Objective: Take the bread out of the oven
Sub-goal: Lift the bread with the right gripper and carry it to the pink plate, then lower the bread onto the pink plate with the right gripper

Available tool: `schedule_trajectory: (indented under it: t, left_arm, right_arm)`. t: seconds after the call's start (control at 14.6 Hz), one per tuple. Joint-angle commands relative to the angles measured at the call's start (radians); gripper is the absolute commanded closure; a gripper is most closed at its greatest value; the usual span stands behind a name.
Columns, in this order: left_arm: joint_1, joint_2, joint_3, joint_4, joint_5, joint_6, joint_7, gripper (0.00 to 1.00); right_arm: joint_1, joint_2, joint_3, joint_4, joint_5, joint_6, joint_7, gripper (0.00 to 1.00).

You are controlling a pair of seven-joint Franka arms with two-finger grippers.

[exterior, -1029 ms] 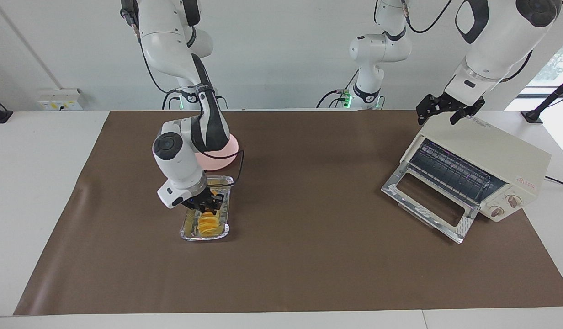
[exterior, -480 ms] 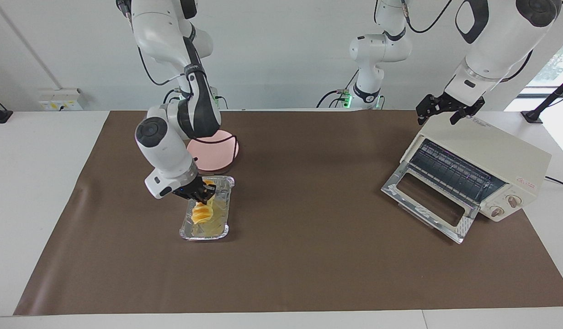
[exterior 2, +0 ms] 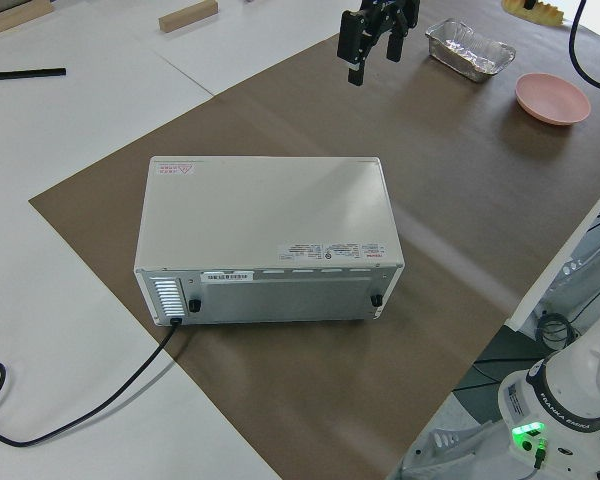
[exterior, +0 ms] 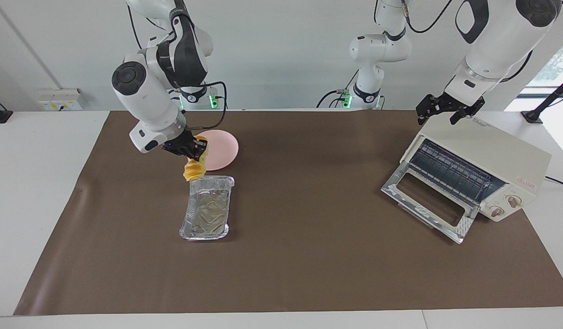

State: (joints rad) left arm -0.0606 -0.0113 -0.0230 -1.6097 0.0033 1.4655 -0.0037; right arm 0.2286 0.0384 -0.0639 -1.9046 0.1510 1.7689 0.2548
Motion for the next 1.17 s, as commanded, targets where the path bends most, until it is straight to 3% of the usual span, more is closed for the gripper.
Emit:
schedule_trajectory:
  t: [0.0, 0.14, 0.27, 1.1]
  left_arm:
    - [0.010, -0.018, -0.006, -0.012, 0.011, 0.012, 0.011, 0.00]
    - [0.010, -0.016, -0.006, -0.012, 0.011, 0.012, 0.011, 0.00]
    - [0.010, -0.016, -0.006, -0.012, 0.011, 0.012, 0.011, 0.00]
    - [0.010, -0.016, -0.006, -0.012, 0.011, 0.012, 0.011, 0.00]
  right_arm:
    - [0.052, -0.145, 0.006, -0.280, 0.013, 0.131, 0.081, 1.00]
    - [0.107, -0.204, 0.007, -0.419, 0.013, 0.240, 0.113, 1.00]
    - [0.118, -0.230, 0.009, -0.485, 0.013, 0.299, 0.135, 1.00]
    - [0.121, -0.255, 0.012, -0.674, 0.012, 0.509, 0.116, 1.00]
